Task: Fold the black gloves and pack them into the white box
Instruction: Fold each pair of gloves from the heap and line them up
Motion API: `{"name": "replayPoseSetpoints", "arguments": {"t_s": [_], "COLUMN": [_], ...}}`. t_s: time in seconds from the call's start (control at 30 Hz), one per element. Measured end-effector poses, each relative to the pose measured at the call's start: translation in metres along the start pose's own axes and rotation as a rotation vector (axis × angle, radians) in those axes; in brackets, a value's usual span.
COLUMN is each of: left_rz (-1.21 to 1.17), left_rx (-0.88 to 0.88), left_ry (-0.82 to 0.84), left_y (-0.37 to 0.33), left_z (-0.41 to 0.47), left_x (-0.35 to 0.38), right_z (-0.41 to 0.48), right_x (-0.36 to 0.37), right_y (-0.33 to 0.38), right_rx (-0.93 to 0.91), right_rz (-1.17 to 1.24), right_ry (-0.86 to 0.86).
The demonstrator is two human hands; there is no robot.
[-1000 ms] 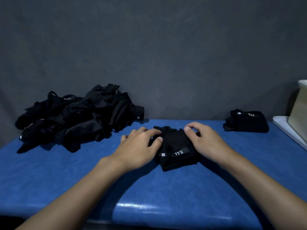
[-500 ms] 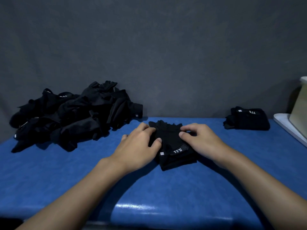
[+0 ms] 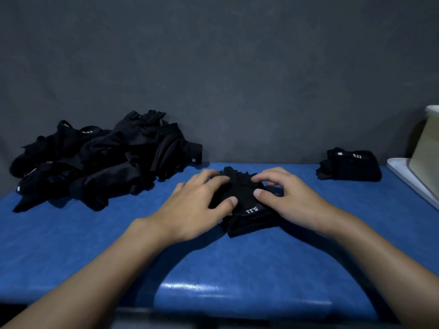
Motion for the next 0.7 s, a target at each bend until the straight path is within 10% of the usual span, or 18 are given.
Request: {"name": "replayPoseSetpoints", "arguments": {"t_s": [0.7], "left_rz": [-0.074], "left_rx": [0.264], "left_ry": [0.006], "left_y": [-0.005], "left_z": [-0.021], "left_x": [-0.005], "right_z": [-0.022], "right_x": [-0.004], "right_y": [0.003], "right_rx": [-0.095], "right_rz": [0.055], "right_ry": [0.171]}}
Point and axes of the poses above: each hand's wrist, its own z-axis towards the middle knuckle, its own x-axis out of the palm, y = z × x, the point moved 6 cm from there along z, towards the middle knuckle, and after that the axes turned 12 degrees about -x, right-handed, at the moved point
